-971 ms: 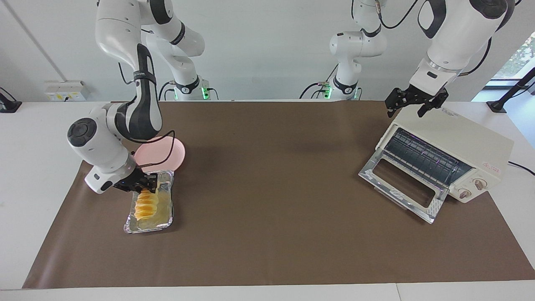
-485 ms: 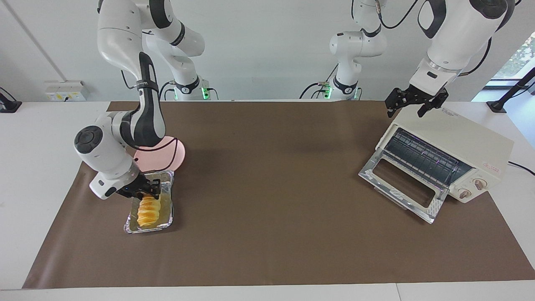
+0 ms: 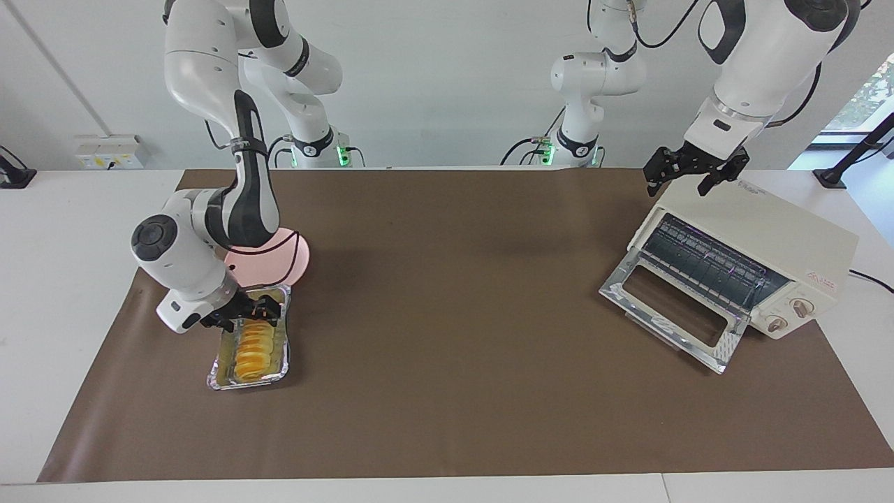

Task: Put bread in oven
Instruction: 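Lower the bread into the foil tray and open the right gripper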

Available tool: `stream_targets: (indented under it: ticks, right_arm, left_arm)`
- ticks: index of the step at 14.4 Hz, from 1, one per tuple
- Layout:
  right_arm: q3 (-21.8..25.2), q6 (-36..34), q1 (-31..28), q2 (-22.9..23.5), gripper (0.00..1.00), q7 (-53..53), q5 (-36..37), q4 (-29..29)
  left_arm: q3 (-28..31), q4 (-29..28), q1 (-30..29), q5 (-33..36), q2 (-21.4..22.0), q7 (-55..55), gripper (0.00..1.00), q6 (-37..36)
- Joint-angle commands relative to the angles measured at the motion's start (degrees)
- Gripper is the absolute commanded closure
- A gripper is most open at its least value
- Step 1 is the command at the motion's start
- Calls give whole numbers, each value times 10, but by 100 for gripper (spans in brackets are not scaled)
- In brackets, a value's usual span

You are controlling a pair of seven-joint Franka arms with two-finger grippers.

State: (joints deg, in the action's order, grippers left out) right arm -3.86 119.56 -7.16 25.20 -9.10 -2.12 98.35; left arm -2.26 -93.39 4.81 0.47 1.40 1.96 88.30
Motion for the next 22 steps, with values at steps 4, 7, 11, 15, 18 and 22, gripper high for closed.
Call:
stream_targets:
  ticks: [4,7,11,15,18,22]
  right_arm:
    - [-3,-106,-5,-82,0,28,7,-26]
    - [-3,-163,-5,-138,0,42,7,-26]
    - [-2,-212,-9,-187,0,43,8,-23]
    - [0,-141,-42,-170,0,-1,9,7]
    - [0,-79,-44,-131,0,-10,8,7]
    - [-1,42,-61,-80,0,-42,7,47]
  left_arm:
    - [-5,0,-11,-5,4,-6,0,-1]
    - [-5,0,-11,-5,4,-6,0,-1]
    - [-5,0,-11,-5,4,-6,0,-1]
    - [-5,0,-11,-5,4,-6,0,-1]
    - [-5,0,-11,-5,4,-6,0,-1]
    - [-5,0,-11,-5,4,-6,0,-1]
